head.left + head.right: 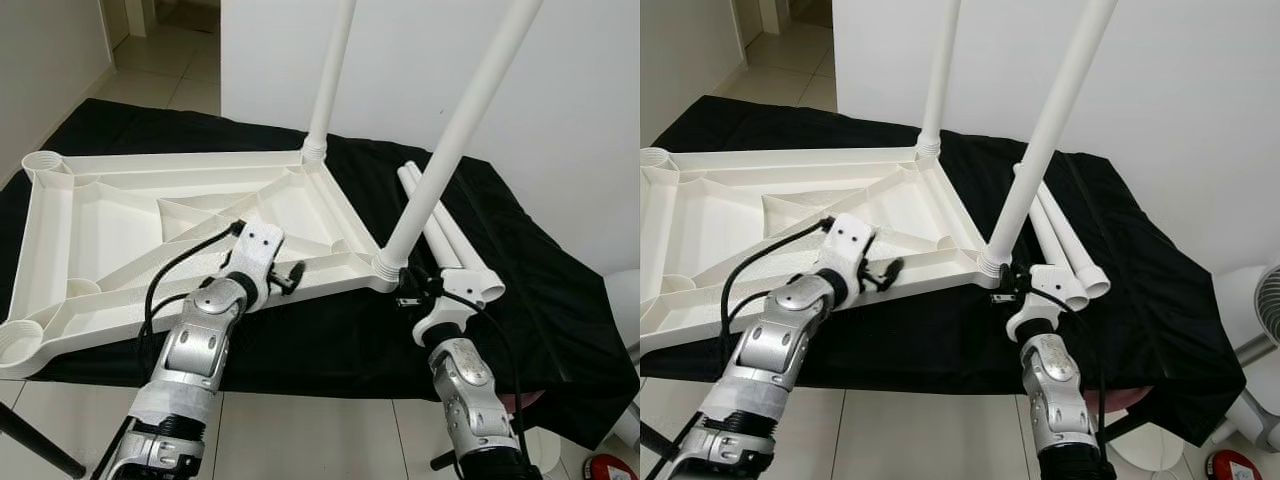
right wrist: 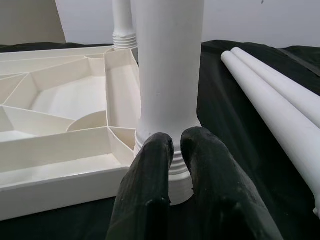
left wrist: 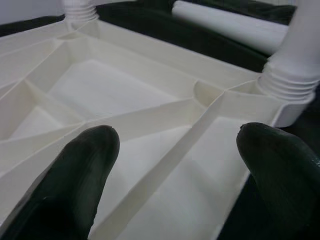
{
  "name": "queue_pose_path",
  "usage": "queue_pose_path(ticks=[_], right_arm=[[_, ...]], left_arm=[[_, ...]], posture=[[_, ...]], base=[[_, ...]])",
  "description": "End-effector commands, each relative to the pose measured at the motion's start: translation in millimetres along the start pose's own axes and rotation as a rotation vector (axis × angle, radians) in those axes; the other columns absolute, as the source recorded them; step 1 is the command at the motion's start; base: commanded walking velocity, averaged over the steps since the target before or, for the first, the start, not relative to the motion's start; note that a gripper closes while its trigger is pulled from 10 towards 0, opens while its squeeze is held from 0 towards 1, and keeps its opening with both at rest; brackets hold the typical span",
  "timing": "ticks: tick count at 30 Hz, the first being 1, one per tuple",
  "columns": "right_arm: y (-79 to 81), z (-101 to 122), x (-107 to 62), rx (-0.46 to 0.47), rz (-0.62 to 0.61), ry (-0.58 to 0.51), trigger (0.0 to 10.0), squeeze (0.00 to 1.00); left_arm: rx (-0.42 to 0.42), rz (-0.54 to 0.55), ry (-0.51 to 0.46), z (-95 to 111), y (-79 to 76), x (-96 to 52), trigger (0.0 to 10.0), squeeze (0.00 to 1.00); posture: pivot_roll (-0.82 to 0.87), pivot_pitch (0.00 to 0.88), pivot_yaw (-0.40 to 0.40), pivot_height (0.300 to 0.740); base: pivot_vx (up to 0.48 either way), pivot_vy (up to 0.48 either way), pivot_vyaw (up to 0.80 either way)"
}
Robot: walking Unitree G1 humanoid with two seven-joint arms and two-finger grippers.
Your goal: Building children table
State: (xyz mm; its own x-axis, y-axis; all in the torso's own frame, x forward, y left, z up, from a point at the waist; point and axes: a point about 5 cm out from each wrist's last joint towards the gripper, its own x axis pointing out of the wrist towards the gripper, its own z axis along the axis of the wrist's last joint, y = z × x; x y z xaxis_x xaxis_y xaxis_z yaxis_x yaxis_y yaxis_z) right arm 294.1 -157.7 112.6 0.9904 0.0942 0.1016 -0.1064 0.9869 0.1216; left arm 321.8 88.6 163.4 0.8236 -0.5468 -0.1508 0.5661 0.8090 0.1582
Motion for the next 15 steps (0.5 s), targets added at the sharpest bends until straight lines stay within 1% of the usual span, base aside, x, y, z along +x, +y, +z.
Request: queue_pose_path(ticks=[1, 3, 4, 6, 8, 9, 10, 11, 13, 14, 15], right_arm=[[-7.8, -1.8, -2.8, -0.004, -0.026, 0.015, 10.0, 0.0], [-6.9, -1.3, -2.1, -0.008, -0.022, 0.012, 10.0, 0.0], [-6.9, -1.3, -2.1, -0.008, -0.022, 0.012, 10.0, 0.0], [-5.1, -2.6, -3.3, -0.015, -0.014, 0.014, 10.0, 0.0], [-4.2, -3.5, -4.5, -0.018, -0.01, 0.016, 10.0, 0.0], [-4.2, -3.5, -4.5, -0.018, -0.01, 0.016, 10.0, 0.0], [-3.8, -4.9, -6.9, -0.019, -0.008, 0.021, 10.0, 0.0], [-3.8, -4.9, -6.9, -0.019, -0.008, 0.021, 10.0, 0.0], [-2.9, -6.6, -9.2, -0.019, -0.006, 0.028, 10.0, 0.0], [-2.9, -6.6, -9.2, -0.019, -0.006, 0.028, 10.0, 0.0], [-2.4, -7.4, -10.0, -0.018, -0.006, 0.03, 10.0, 0.0]], left_arm=[[0.0, -0.029, -0.007, 0.3, -5.3, 1.2, 10.0, 0.0], [-0.038, -0.116, -0.045, 5.5, -17.1, -1.1, 10.0, 0.0], [-0.038, -0.116, -0.045, 5.5, -17.1, -1.1, 10.0, 0.0], [-0.008, -0.198, -0.032, 1.7, -27.2, -4.6, 10.0, 0.0], [0.019, -0.212, -0.007, -3.2, -29.2, -5.8, 10.0, 0.0], [0.019, -0.212, -0.007, -3.2, -29.2, -5.8, 10.0, 0.0], [0.045, -0.206, 0.039, -11.2, -28.8, -5.6, 10.0, 0.0], [0.045, -0.206, 0.039, -11.2, -28.8, -5.6, 10.0, 0.0], [0.064, -0.191, 0.094, -19.7, -26.5, -4.9, 10.0, 0.0], [0.064, -0.191, 0.094, -19.7, -26.5, -4.9, 10.0, 0.0], [0.073, -0.189, 0.12, -23.6, -25.6, -4.9, 10.0, 0.0]], posture=[[0.01, 0.0, -0.143, 0.74], [0.01, 0.0, -0.146, 0.74], [0.01, 0.0, -0.146, 0.74], [0.02, 0.0, -0.15, 0.74], [0.02, 0.0, -0.15, 0.74], [0.02, 0.0, -0.15, 0.74], [0.02, 0.0, -0.149, 0.74], [0.02, 0.0, -0.149, 0.74], [0.02, 0.0, -0.148, 0.74], [0.02, 0.0, -0.148, 0.74], [0.02, 0.0, -0.145, 0.74]], base=[[0.0, 0.0, 0.0], [0.0, 0.0, 0.0], [0.0, 0.0, 0.0], [0.0, 0.0, 0.0], [0.0, 0.0, 0.0], [0.0, 0.0, 0.0], [0.0, 0.0, 0.0], [0.0, 0.0, 0.0], [0.0, 0.0, 0.0], [0.0, 0.0, 0.0], [0.0, 0.0, 0.0]])
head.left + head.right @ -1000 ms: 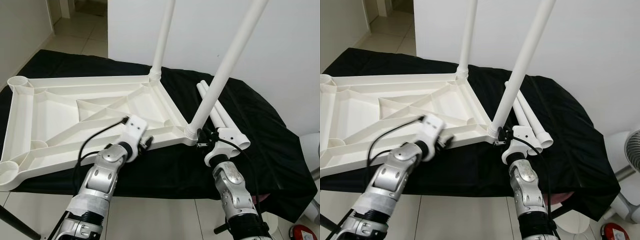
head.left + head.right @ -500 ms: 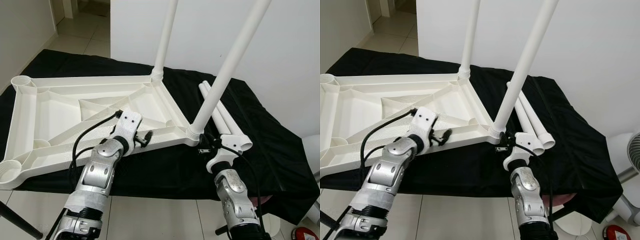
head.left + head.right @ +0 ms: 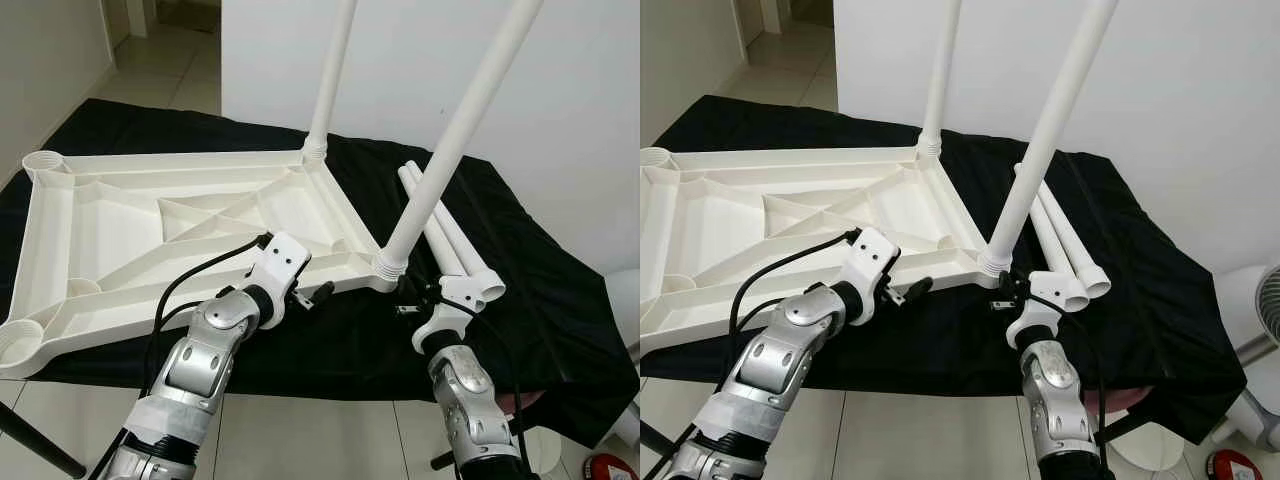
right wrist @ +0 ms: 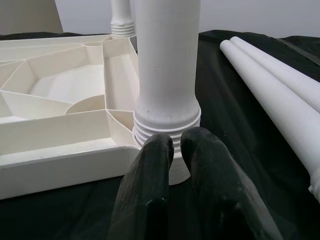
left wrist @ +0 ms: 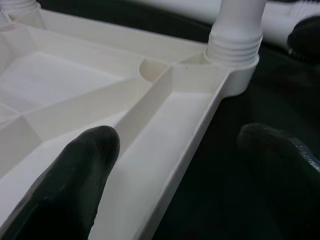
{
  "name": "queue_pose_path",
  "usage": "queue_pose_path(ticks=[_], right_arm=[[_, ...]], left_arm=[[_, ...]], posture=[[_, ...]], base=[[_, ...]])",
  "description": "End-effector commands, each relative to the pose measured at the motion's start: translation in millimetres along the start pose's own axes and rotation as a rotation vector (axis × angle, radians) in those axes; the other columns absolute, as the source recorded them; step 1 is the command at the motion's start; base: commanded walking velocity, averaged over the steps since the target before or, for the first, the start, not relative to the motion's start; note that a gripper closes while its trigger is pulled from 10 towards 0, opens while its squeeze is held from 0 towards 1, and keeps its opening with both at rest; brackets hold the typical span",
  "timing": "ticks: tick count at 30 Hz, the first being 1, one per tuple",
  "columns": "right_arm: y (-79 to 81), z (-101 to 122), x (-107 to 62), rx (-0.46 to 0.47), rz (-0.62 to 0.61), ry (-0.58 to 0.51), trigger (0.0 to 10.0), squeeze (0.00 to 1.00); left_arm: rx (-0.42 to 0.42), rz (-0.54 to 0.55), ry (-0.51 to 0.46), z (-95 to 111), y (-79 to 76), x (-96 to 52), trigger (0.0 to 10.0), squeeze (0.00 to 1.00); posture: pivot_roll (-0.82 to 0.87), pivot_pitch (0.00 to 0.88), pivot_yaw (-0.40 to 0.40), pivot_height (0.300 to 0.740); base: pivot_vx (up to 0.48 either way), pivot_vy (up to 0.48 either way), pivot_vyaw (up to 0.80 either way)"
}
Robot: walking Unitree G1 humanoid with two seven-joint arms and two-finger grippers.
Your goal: Building children table
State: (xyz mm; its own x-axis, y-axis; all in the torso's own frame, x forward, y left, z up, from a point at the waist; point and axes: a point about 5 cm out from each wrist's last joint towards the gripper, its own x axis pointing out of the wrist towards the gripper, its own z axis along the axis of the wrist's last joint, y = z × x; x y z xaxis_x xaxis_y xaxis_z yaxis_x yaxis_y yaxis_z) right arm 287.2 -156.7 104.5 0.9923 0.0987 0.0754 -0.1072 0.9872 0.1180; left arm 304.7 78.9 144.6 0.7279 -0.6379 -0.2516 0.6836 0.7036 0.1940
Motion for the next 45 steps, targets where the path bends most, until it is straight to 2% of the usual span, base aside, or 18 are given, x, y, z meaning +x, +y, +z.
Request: queue_pose_path(ticks=[1, 5, 6, 13, 14, 17, 28, 33, 35, 36, 37, 38, 39, 40, 44, 45], right_arm=[[-2.7, -0.7, -3.2, -0.013, -0.008, 0.006, 10.0, 0.0], [-2.0, -0.7, -3.1, -0.01, -0.012, 0.005, 10.0, 0.0], [-1.5, 0.7, -2.4, -0.008, -0.016, -0.001, 10.0, 0.0], [-1.5, 2.1, -1.8, -0.006, -0.022, -0.007, 10.0, 0.0], [-1.6, 2.4, -1.8, -0.004, -0.026, -0.009, 10.0, 0.0], [-1.5, 2.2, -1.8, -0.004, -0.026, -0.009, 10.0, 0.0], [-1.9, 3.0, -1.5, -0.004, -0.03, -0.011, 10.0, 0.0], [-2.0, 3.2, -0.5, -0.006, -0.031, -0.011, 10.0, 0.0], [-1.9, 3.2, 0.0, -0.005, -0.032, -0.011, 10.0, 0.0], [-1.9, 3.2, 0.0, -0.005, -0.032, -0.011, 10.0, 0.0], [-1.8, 3.2, 0.1, -0.005, -0.031, -0.012, 10.0, 0.0], [-1.8, 3.3, 0.1, -0.005, -0.032, -0.012, 10.0, 0.0], [-1.8, 3.3, 0.1, -0.005, -0.032, -0.012, 10.0, 0.0], [-1.7, 3.8, 0.5, -0.005, -0.032, -0.013, 10.0, 0.0], [-1.7, 4.0, 0.6, -0.005, -0.033, -0.013, 10.0, 0.0], [-1.8, 4.0, 0.8, -0.004, -0.034, -0.013, 10.0, 0.0]], left_arm=[[0.01, -0.046, 0.065, -10.1, -4.8, 2.2, 10.0, 0.0], [0.004, -0.013, 0.102, -14.5, -1.1, 3.1, 10.0, 0.0], [-0.01, 0.024, 0.134, -17.9, 4.2, 4.5, 10.0, 0.0], [-0.02, 0.089, 0.175, -21.3, 14.3, 7.6, 10.0, 0.0], [-0.032, 0.123, 0.197, -21.7, 20.1, 10.7, 10.0, 0.0], [-0.041, 0.144, 0.215, -21.0, 23.5, 14.6, 10.0, 0.0], [-0.063, 0.14, 0.237, -21.8, 23.2, 17.3, 10.0, 0.0], [-0.04, 0.133, 0.249, -22.2, 23.5, 18.1, 10.0, 0.0], [-0.016, 0.121, 0.26, -23.0, 23.0, 18.3, 7.7, 0.0], [-0.016, 0.121, 0.26, -23.0, 23.0, 18.3, 7.7, 0.0], [-0.008, 0.115, 0.266, -23.6, 22.5, 18.4, 6.9, 0.0], [-0.008, 0.112, 0.267, -23.8, 21.8, 18.5, 3.5, 0.0], [-0.008, 0.112, 0.267, -23.8, 21.8, 18.5, 3.5, 0.0], [0.002, 0.112, 0.267, -22.9, 21.7, 18.4, 2.0, 0.0], [0.018, 0.114, 0.268, -22.2, 21.9, 18.4, 2.0, 0.0], [0.016, 0.114, 0.264, -21.3, 21.6, 18.9, 0.0, 0.0]], posture=[[0.02, 0.0, -0.145, 0.74], [0.02, 0.0, -0.141, 0.74], [0.01, 0.0, -0.135, 0.74], [0.01, 0.0, -0.128, 0.74], [0.01, 0.0, -0.125, 0.74], [0.01, 0.0, -0.124, 0.74], [0.0, 0.0, -0.119, 0.74], [0.0, 0.0, -0.119, 0.74], [0.0, 0.0, -0.119, 0.74], [0.0, 0.0, -0.119, 0.74], [0.0, 0.0, -0.119, 0.74], [0.0, 0.0, -0.119, 0.74], [0.0, 0.0, -0.119, 0.74], [0.0, 0.0, -0.122, 0.74], [0.0, 0.0, -0.122, 0.74], [0.0, 0.0, -0.121, 0.74]], base=[[0.0, 0.0, 0.0], [0.0, 0.0, 0.0], [0.0, 0.0, 0.0], [0.0, 0.0, 0.0], [0.0, 0.0, 0.0], [0.0, 0.0, 0.0], [0.0, 0.0, 0.0], [0.0, 0.0, 0.0], [0.0, 0.0, 0.0], [0.0, 0.0, 0.0], [0.0, 0.0, 0.0], [0.0, 0.0, 0.0], [0.0, 0.0, 0.0], [0.0, 0.0, 0.0], [0.0, 0.0, 0.0], [0.0, 0.0, 0.0]])
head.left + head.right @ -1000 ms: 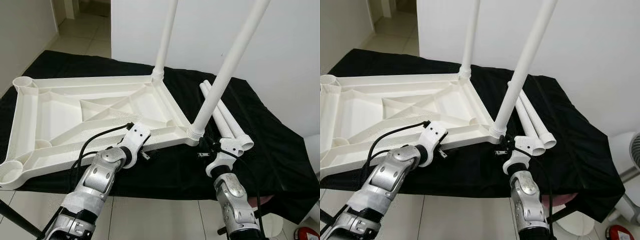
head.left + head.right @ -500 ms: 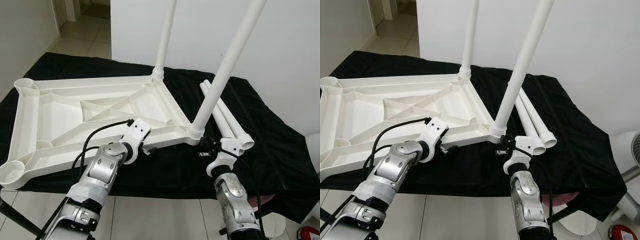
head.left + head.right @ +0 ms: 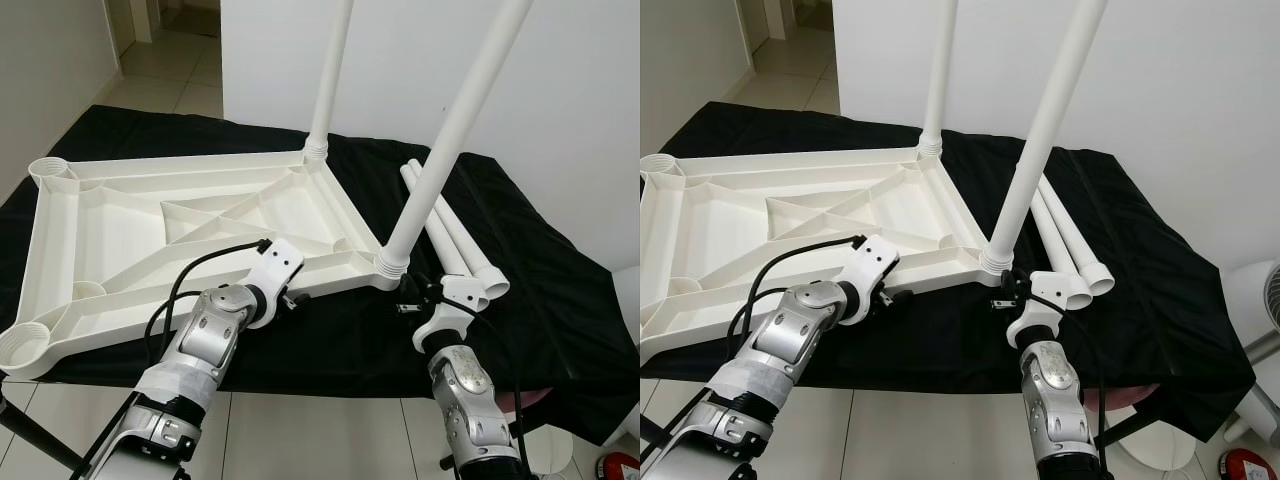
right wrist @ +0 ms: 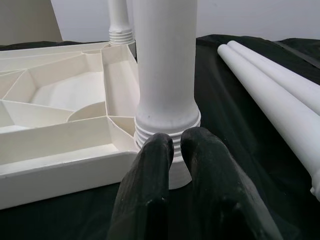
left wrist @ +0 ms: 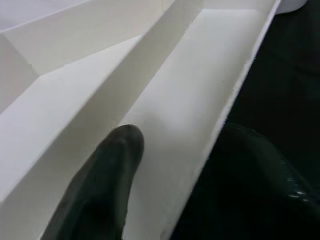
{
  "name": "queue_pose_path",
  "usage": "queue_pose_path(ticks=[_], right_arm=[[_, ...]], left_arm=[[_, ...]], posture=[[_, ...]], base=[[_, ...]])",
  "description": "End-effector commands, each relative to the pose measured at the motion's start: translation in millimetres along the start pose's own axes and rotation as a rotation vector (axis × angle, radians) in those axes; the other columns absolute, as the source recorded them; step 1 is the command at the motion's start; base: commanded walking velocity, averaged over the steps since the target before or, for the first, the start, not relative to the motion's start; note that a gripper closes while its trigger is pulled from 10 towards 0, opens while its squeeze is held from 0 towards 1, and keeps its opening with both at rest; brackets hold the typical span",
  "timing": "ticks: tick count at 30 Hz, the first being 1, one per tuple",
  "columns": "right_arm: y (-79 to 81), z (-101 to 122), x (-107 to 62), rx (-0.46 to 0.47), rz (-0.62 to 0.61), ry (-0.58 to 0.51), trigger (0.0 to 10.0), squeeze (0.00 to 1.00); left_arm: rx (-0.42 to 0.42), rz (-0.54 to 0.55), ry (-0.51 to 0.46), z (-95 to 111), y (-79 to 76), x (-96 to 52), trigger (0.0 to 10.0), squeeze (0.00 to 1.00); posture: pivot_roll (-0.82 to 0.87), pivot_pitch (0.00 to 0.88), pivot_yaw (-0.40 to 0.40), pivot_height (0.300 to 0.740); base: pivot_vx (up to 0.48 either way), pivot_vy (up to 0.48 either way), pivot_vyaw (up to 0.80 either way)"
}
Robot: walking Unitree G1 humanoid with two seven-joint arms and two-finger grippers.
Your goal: Building children table
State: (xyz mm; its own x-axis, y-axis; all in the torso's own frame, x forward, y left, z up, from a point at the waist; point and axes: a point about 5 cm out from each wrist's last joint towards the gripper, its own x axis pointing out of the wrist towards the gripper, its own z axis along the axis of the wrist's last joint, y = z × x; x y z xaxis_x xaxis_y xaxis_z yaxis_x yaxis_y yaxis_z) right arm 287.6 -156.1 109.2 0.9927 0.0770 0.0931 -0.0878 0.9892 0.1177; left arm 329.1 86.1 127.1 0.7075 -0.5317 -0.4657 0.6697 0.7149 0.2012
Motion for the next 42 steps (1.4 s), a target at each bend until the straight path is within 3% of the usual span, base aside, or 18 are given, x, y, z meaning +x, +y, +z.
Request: queue_pose_path(ticks=[1, 21, 22, 24, 25, 27, 28, 34, 35, 42], right_arm=[[-2.8, -0.6, 0.1, -0.002, -0.015, 0.007, 10.0, 0.0], [-0.6, 0.0, 4.6, 0.011, -0.03, 0.002, 10.0, 0.0], [-0.2, 0.1, 5.2, 0.011, -0.031, 0.0, 10.0, 0.0], [-0.1, 0.1, 5.4, 0.011, -0.032, 0.0, 10.0, 0.0], [0.1, 0.2, 5.5, 0.012, -0.033, -0.001, 10.0, 0.0], [0.1, 0.2, 5.5, 0.012, -0.033, -0.001, 10.0, 0.0], [0.1, 0.1, 5.5, 0.012, -0.035, -0.002, 10.0, 0.0], [0.2, -0.2, 5.3, 0.012, -0.037, -0.002, 10.0, 0.0], [0.8, -0.4, 5.5, 0.013, -0.039, -0.003, 10.0, 0.0], [1.8, -1.1, 5.7, 0.018, -0.043, -0.004, 10.0, 0.0]], left_arm=[[0.005, 0.096, 0.024, -3.3, 3.1, 2.3, 0.0, 0.0], [-0.014, 0.186, -0.061, 30.6, 6.5, 14.2, 0.0, 0.0], [0.001, 0.188, -0.078, 35.6, 3.0, 16.3, 4.1, 0.0], [0.009, 0.182, -0.088, 37.9, 1.0, 17.2, 4.1, 0.0], [0.003, 0.162, -0.1, 39.4, -1.9, 17.9, 10.0, 0.0], [0.003, 0.162, -0.1, 39.4, -1.9, 17.9, 10.0, 0.0], [-0.018, 0.126, -0.115, 40.1, -5.9, 18.0, 10.0, 1.0], [-0.008, 0.083, -0.156, 44.6, -9.2, 15.3, 10.0, 1.0], [-0.03, 0.075, -0.196, 50.9, -5.7, 10.7, 10.0, 0.0], [-0.031, 0.091, -0.214, 55.0, 6.1, -0.4, 10.0, 0.0]], posture=[[0.0, 0.0, -0.121, 0.74], [0.01, 0.0, -0.113, 0.74], [0.01, 0.0, -0.111, 0.74], [0.01, 0.0, -0.111, 0.74], [0.01, 0.0, -0.109, 0.74], [0.01, 0.0, -0.109, 0.74], [0.01, 0.0, -0.106, 0.74], [0.01, 0.0, -0.104, 0.74], [0.01, 0.0, -0.1, 0.74], [0.02, 0.0, -0.097, 0.74]], base=[[0.0, 0.0, 0.0], [0.0, 0.0, 0.0], [0.0, 0.0, 0.0], [0.0, 0.0, 0.0], [0.0, 0.0, 0.0], [0.0, 0.0, 0.0], [0.0, 0.0, 0.0], [0.0, 0.0, 0.0], [0.0, 0.0, 0.0], [0.0, 0.0, 0.0]])
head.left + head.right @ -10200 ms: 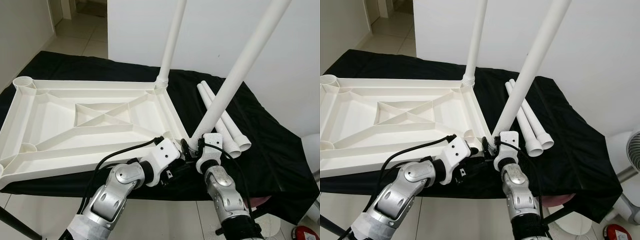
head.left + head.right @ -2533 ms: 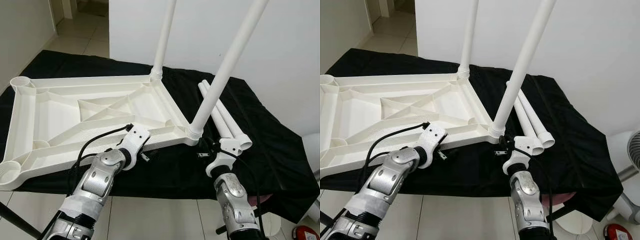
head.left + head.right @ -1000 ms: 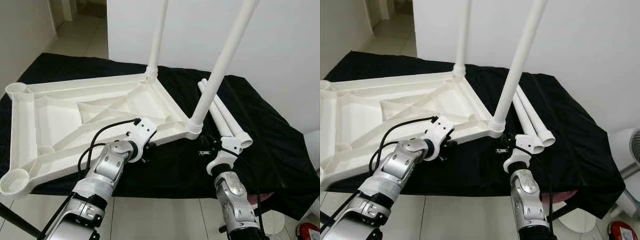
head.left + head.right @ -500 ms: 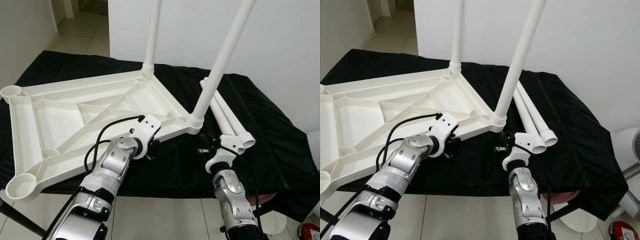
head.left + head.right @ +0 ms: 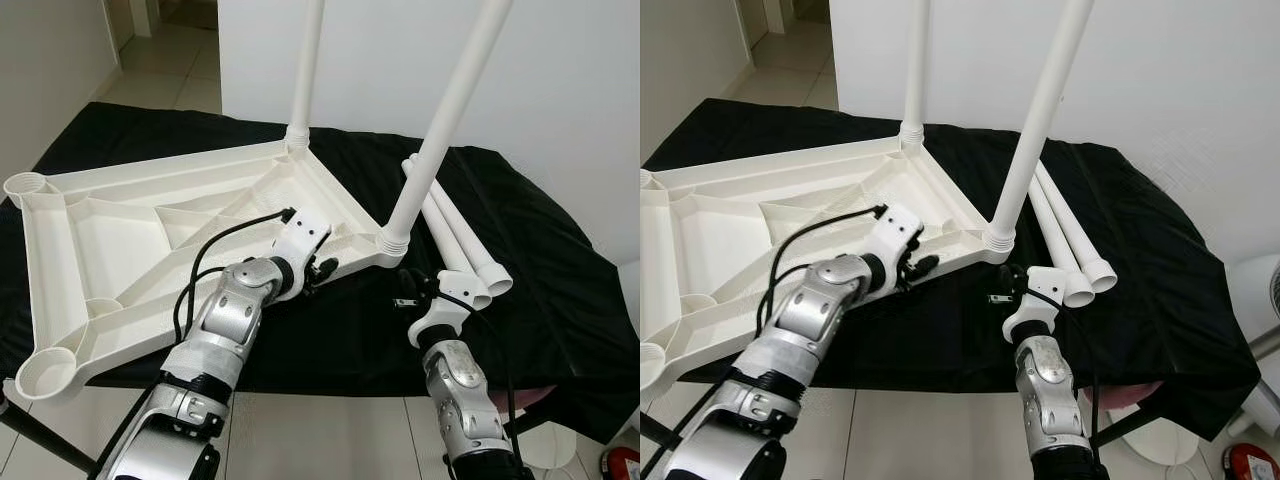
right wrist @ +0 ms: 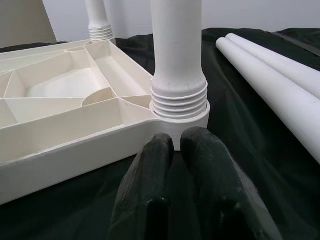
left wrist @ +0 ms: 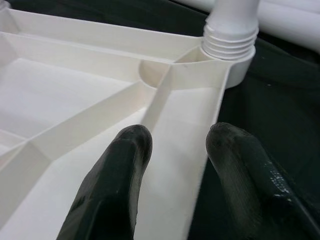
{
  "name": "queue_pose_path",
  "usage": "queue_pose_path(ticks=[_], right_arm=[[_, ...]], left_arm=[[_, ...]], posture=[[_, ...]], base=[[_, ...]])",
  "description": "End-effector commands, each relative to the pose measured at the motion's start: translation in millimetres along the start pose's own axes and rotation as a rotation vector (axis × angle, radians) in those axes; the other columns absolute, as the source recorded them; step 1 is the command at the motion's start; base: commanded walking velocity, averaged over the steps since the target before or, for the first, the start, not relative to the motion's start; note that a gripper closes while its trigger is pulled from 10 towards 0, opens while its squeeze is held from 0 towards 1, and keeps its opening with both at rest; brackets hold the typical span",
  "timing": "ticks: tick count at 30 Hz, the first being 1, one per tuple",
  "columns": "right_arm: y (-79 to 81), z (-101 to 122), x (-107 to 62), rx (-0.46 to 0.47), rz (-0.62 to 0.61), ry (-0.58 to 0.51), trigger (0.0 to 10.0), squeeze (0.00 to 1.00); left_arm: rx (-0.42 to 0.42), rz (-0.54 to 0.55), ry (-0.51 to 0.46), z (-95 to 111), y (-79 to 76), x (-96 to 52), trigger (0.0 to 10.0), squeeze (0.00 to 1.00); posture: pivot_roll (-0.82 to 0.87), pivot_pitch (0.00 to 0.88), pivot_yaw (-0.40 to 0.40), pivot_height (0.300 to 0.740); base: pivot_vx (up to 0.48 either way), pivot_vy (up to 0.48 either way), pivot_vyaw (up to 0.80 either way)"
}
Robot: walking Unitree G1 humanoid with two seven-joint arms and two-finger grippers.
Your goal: Building children table
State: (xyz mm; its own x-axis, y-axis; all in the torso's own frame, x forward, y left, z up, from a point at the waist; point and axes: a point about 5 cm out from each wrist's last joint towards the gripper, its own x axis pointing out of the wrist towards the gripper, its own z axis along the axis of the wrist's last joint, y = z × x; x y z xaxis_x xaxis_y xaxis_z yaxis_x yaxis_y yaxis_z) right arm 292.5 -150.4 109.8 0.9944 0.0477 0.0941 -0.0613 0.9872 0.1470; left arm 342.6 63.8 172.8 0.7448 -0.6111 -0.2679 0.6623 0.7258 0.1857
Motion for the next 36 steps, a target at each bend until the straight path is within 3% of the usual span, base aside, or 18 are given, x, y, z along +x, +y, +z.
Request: queue_pose_path(ticks=[1, 5, 9, 12, 13, 21, 22, 25, 26, 36], right_arm=[[-3.2, -0.7, 0.5, -0.008, -0.015, 0.0, 10.0, 0.0], [-2.8, -0.9, 0.5, -0.006, -0.017, -0.001, 10.0, 0.0], [-2.6, -1.2, 0.9, -0.006, -0.019, -0.002, 10.0, 0.0], [-2.5, -1.1, 1.3, -0.006, -0.019, -0.002, 10.0, 0.0], [-2.3, -1.1, 1.6, -0.005, -0.018, -0.002, 10.0, 0.0], [-1.2, -0.2, 3.3, -0.007, -0.014, -0.007, 10.0, 0.0], [-1.3, 0.3, 3.9, -0.008, -0.014, -0.009, 10.0, 0.0], [-1.3, 0.3, 3.9, -0.008, -0.014, -0.009, 10.0, 0.0], [-1.3, 0.2, 4.0, -0.009, -0.013, -0.008, 10.0, 0.0], [-0.2, 0.0, 4.9, -0.009, -0.007, -0.008, 10.0, 0.0]], left_arm=[[0.002, 0.117, 0.02, 0.2, 9.9, -2.9, 10.0, 0.0], [-0.011, 0.189, 0.06, -7.2, 24.5, -10.4, 10.0, 0.0], [0.003, 0.343, 0.14, -23.9, 49.7, -21.2, 10.0, 0.0], [-0.017, 0.352, 0.138, -25.4, 51.8, -22.2, 10.0, 0.0], [-0.035, 0.372, 0.14, -26.1, 53.8, -23.4, 10.0, 1.0], [-0.052, 0.414, 0.159, -27.3, 55.3, -23.9, 10.0, 1.0], [-0.056, 0.409, 0.16, -25.0, 51.1, -21.6, 10.0, 0.18], [-0.056, 0.409, 0.16, -25.0, 51.1, -21.6, 10.0, 0.18], [-0.073, 0.403, 0.154, -22.8, 49.1, -20.6, 10.0, 0.0], [-0.127, 0.487, 0.266, -34.2, 51.6, -17.1, 10.0, 0.0]], posture=[[0.02, 0.0, -0.094, 0.74], [0.02, 0.0, -0.092, 0.74], [0.02, 0.0, -0.096, 0.74], [0.02, 0.0, -0.096, 0.74], [0.03, 0.0, -0.099, 0.74], [0.03, 0.0, -0.101, 0.74], [0.03, 0.0, -0.101, 0.74], [0.03, 0.0, -0.101, 0.74], [0.02, 0.0, -0.105, 0.74], [0.02, 0.0, -0.106, 0.74]], base=[[0.0, 0.0, 0.0], [0.0, 0.0, 0.0], [0.0, 0.0, 0.0], [0.0, 0.0, 0.0], [0.0, 0.0, 0.0], [0.0, 0.0, 0.0], [0.0, 0.0, 0.0], [0.0, 0.0, 0.0], [0.0, 0.0, 0.0], [0.0, 0.0, 0.0]])
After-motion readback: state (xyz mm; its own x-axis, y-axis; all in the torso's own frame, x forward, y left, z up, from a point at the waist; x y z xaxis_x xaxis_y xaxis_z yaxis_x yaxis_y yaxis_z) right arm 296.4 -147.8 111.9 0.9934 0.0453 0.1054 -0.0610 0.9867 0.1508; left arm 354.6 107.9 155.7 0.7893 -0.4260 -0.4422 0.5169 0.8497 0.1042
